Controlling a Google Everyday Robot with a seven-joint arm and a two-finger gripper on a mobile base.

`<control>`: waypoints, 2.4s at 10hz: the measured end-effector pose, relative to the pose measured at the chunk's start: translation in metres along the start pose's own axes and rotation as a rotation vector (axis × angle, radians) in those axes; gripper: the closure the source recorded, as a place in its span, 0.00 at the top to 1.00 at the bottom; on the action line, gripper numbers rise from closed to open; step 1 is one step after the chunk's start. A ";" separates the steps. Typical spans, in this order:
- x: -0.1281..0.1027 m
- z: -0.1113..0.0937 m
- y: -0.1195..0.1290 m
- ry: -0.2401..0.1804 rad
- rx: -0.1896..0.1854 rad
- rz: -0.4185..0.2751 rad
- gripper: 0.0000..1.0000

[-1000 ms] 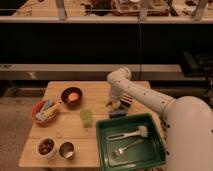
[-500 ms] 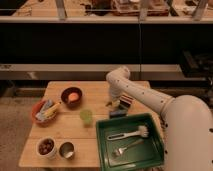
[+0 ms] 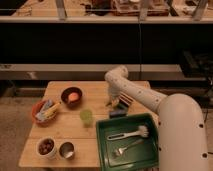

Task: Place pepper in plastic cup

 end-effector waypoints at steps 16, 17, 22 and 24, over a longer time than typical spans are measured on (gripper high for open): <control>-0.076 -0.172 0.100 -0.155 0.098 -0.173 0.00; -0.093 -0.193 0.114 -0.204 0.100 -0.206 0.00; -0.137 -0.229 0.146 -0.308 0.091 -0.289 0.00; -0.138 -0.229 0.145 -0.309 0.091 -0.292 0.00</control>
